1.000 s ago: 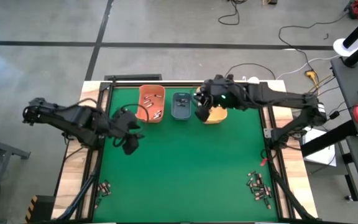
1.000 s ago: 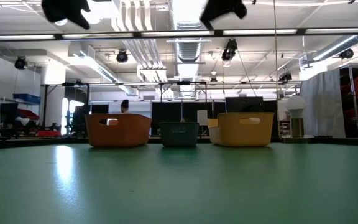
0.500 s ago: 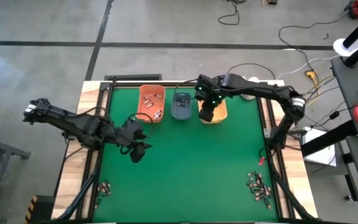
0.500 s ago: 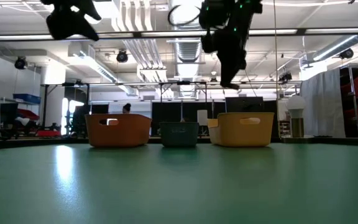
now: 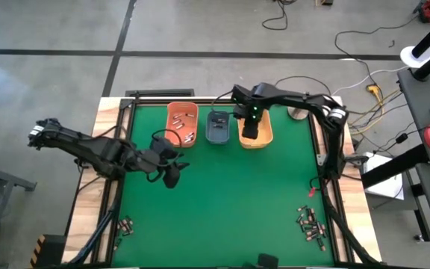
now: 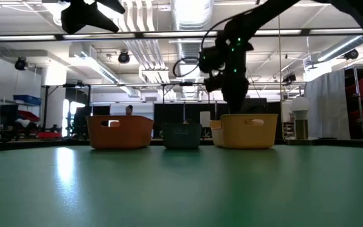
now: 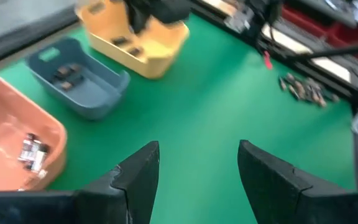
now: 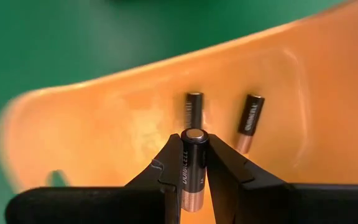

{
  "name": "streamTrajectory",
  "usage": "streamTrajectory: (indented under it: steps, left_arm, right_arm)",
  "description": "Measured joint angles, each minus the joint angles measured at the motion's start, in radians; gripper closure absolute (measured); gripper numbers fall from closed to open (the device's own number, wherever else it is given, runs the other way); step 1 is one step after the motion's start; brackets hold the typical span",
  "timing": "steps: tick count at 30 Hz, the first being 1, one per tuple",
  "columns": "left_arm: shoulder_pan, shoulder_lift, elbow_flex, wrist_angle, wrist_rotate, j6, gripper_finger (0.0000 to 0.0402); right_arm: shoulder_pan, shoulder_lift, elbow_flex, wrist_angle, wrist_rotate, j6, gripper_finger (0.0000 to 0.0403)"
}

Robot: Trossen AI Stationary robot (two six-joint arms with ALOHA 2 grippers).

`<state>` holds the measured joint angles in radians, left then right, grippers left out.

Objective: Sort batteries
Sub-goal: Put the large black battery into the yellow bin

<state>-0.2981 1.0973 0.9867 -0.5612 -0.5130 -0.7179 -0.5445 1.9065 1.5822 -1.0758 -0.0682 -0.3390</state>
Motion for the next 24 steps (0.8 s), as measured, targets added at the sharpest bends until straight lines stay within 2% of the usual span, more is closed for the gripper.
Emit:
streamTrajectory:
  steps: [6,20,24]
  left_arm:
    - [0.004,-0.002,0.0,0.001,-0.069,-0.015,0.0206]
    - [0.009,-0.003,0.0,-0.009,-0.105,-0.051,0.0206]
    - [0.008,-0.003,0.0,-0.009,-0.106,-0.051,0.0206]
  right_arm:
    - [-0.018,0.067,0.0,0.04,0.007,-0.126,0.0363]
    - [-0.032,0.14,0.0,0.104,0.028,-0.099,0.0363]
    - [-0.033,0.149,0.0,0.129,0.038,-0.105,0.0342]
